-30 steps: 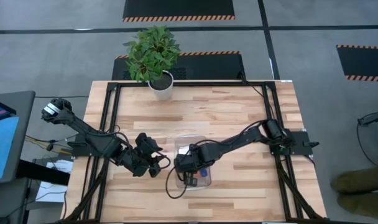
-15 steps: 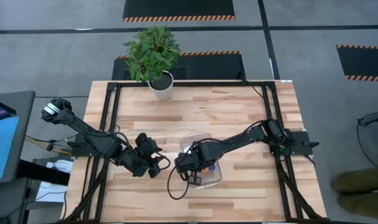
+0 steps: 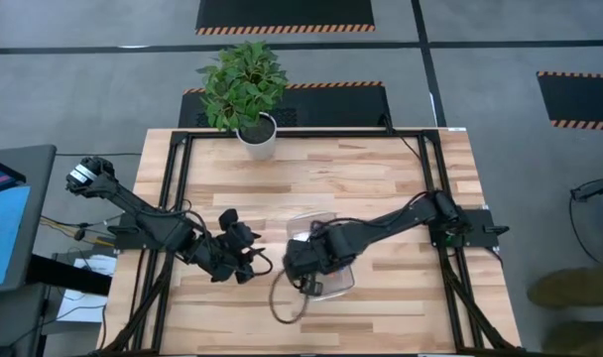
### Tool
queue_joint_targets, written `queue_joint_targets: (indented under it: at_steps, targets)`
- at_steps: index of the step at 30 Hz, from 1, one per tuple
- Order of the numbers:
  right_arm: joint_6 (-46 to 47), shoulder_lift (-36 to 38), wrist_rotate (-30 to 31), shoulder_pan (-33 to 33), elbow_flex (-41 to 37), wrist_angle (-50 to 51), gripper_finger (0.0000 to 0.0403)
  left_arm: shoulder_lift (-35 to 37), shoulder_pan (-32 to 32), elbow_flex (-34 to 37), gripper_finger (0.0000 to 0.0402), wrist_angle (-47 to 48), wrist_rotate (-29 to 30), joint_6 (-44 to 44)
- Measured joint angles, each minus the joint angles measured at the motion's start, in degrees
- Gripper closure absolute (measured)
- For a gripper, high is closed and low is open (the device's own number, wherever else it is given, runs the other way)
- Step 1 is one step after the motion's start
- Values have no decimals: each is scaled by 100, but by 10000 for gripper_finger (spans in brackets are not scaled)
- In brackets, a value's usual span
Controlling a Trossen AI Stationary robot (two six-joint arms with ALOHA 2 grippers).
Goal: Nest measuring cups in basket
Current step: Stack the dark blue measuring cup on top of the orange measuring cup
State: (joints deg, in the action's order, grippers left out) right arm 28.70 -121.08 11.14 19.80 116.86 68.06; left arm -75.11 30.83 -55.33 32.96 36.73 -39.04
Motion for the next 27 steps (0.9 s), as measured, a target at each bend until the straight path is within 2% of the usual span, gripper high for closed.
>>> queue_joint_targets:
  at_steps: [4,7,10,13,16,19,23,27]
  targets:
    - [1178,64,745,295,524,1413,395,0,-178,0,244,-326,-58,682]
    - [2570,168,1402,594,787,2330,390,0,-459,0,244,-843,-659,1319]
    - [3496,350,1896,976,729,2099,383,-4,-850,0,244,-1373,-1318,1929]
    - [4484,420,2438,1279,753,2244,386,-4,-1295,-13,244,-1756,-1723,2353]
    - [4809,434,2888,1456,743,2141,396,-9,-1682,-200,244,-1960,-2137,2783]
    - [5214,477,2931,1481,748,2212,397,-190,-2004,-237,244,-2432,-2727,3170]
    - [5417,455,2933,1466,743,2196,383,-750,-2208,-230,249,-2714,-3550,3511]
    - [5421,458,2927,1450,743,2192,379,-1487,-2246,-485,275,-2652,-4015,3685]
